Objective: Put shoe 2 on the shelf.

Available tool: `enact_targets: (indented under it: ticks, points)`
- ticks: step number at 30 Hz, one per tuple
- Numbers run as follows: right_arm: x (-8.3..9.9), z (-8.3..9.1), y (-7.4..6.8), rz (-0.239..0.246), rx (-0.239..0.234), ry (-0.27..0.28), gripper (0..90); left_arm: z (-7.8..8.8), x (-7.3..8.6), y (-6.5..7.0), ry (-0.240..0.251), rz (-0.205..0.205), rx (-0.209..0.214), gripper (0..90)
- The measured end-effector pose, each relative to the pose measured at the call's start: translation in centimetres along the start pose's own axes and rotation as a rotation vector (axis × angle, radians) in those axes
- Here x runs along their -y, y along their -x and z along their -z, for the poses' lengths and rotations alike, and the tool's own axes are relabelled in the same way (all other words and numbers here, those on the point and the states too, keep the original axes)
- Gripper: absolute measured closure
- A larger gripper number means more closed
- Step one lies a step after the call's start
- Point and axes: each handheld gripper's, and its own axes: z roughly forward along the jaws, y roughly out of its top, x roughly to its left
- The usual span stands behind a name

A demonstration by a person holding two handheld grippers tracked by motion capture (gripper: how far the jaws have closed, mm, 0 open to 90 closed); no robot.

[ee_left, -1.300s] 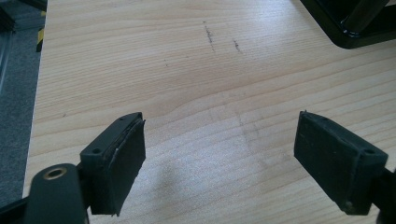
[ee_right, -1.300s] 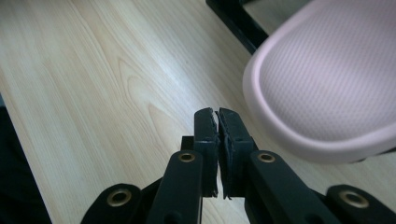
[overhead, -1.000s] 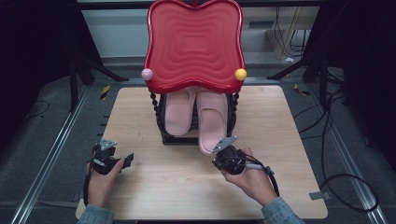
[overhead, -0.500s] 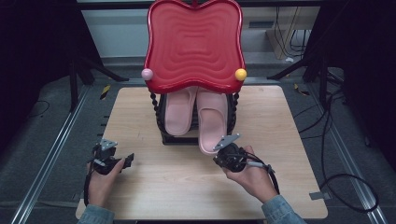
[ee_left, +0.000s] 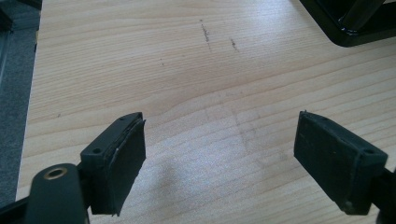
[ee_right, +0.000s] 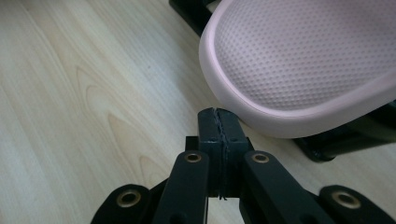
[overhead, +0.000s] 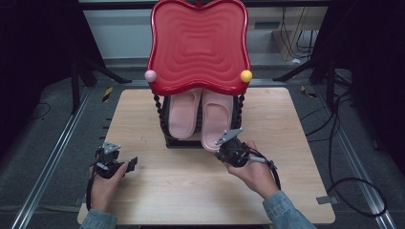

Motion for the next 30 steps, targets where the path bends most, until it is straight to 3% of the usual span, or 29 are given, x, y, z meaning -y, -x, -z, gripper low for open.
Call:
enact_targets:
  ticks: [12, 20, 30]
  points:
    - [-2.3, -0.8, 1.7, -0.012, 0.019, 0.011, 90.0, 0.0, 0.0, 0.0, -0.001, 0.000, 0.002, 16.1]
    - [-2.8, -0.9, 2.5, -0.035, 0.029, 0.020, 90.0, 0.0, 0.0, 0.0, 0.000, -0.001, 0.001, 16.1]
    - [-2.8, -1.0, 2.6, -0.038, 0.026, 0.025, 89.4, 0.0, 0.0, 0.1, 0.003, 0.000, 0.002, 16.1]
